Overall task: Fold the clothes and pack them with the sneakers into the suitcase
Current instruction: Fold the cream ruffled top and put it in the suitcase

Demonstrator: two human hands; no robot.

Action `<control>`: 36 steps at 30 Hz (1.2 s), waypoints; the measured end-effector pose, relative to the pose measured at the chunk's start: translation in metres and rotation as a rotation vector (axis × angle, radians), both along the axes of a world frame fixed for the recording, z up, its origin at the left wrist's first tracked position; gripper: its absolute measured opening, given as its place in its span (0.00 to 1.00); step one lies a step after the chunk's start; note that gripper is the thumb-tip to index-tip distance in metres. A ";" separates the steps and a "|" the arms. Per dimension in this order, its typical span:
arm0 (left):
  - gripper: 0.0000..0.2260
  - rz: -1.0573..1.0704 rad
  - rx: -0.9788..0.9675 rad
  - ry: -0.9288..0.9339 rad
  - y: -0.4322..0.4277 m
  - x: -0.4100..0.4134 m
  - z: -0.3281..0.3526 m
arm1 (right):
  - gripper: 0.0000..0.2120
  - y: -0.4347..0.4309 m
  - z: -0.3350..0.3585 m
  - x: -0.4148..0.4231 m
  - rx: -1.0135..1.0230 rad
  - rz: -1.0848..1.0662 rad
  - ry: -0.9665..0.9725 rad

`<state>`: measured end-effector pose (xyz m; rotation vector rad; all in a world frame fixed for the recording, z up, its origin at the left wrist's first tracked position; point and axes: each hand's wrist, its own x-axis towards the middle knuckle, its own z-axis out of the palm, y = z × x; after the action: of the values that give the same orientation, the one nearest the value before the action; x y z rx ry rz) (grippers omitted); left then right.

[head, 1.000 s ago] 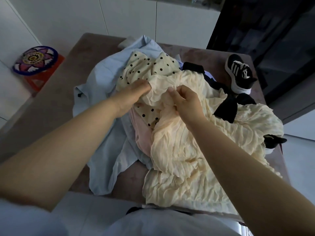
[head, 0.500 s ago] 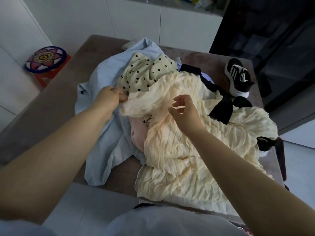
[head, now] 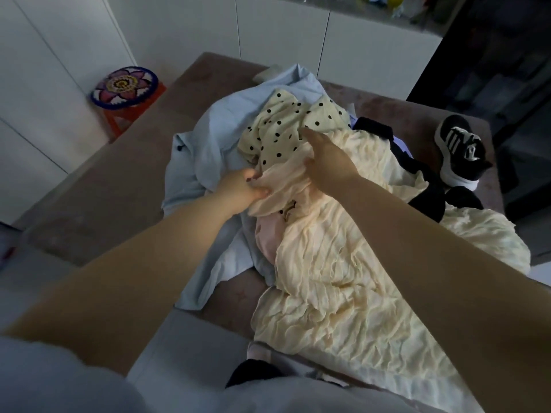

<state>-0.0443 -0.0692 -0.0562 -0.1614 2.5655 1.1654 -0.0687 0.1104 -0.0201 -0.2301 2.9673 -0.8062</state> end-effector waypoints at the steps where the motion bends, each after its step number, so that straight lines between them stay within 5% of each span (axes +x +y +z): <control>1: 0.17 0.004 0.029 0.013 0.000 -0.001 0.001 | 0.27 -0.001 -0.002 -0.006 0.119 0.043 -0.042; 3: 0.04 0.014 0.081 0.054 -0.005 -0.003 0.007 | 0.18 -0.002 -0.003 -0.014 0.276 0.111 -0.034; 4: 0.07 0.024 0.096 0.075 -0.009 -0.004 0.014 | 0.14 -0.003 -0.001 -0.016 0.262 0.111 0.034; 9: 0.11 0.164 0.303 0.241 -0.031 -0.022 0.063 | 0.11 -0.017 0.033 -0.037 -0.133 -0.121 0.358; 12: 0.13 0.186 0.252 0.312 -0.026 -0.036 0.091 | 0.10 -0.024 0.042 -0.049 -0.497 -0.100 0.158; 15: 0.13 0.198 0.179 0.252 -0.008 -0.043 0.105 | 0.20 -0.015 0.035 -0.038 -0.393 -0.053 -0.001; 17: 0.09 0.223 0.227 0.129 0.009 -0.039 0.104 | 0.19 -0.006 0.026 -0.016 -0.426 -0.033 -0.060; 20: 0.07 0.176 0.418 -0.040 0.043 -0.028 0.101 | 0.28 -0.003 0.016 0.031 -0.758 0.076 -0.335; 22: 0.07 0.004 0.555 -0.089 0.068 -0.020 0.106 | 0.29 -0.001 0.009 0.049 -0.968 0.036 -0.248; 24: 0.06 -0.178 0.605 -0.077 0.086 -0.014 0.118 | 0.21 0.011 0.007 0.056 -1.083 -0.251 -0.046; 27: 0.07 -0.254 0.401 0.118 0.097 -0.027 0.115 | 0.17 0.048 -0.010 0.058 -1.158 -0.803 -0.129; 31: 0.13 -0.235 -0.033 0.307 0.099 -0.048 0.060 | 0.25 0.084 -0.038 0.070 -1.266 -0.854 -0.432; 36: 0.25 -0.342 -0.276 0.294 0.116 -0.056 0.028 | 0.33 0.104 -0.040 0.069 -1.313 -0.959 -0.452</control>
<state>-0.1005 0.0466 -0.0279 0.4024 2.8477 0.7524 0.0003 0.2142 -0.0599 1.1950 1.5551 -2.3046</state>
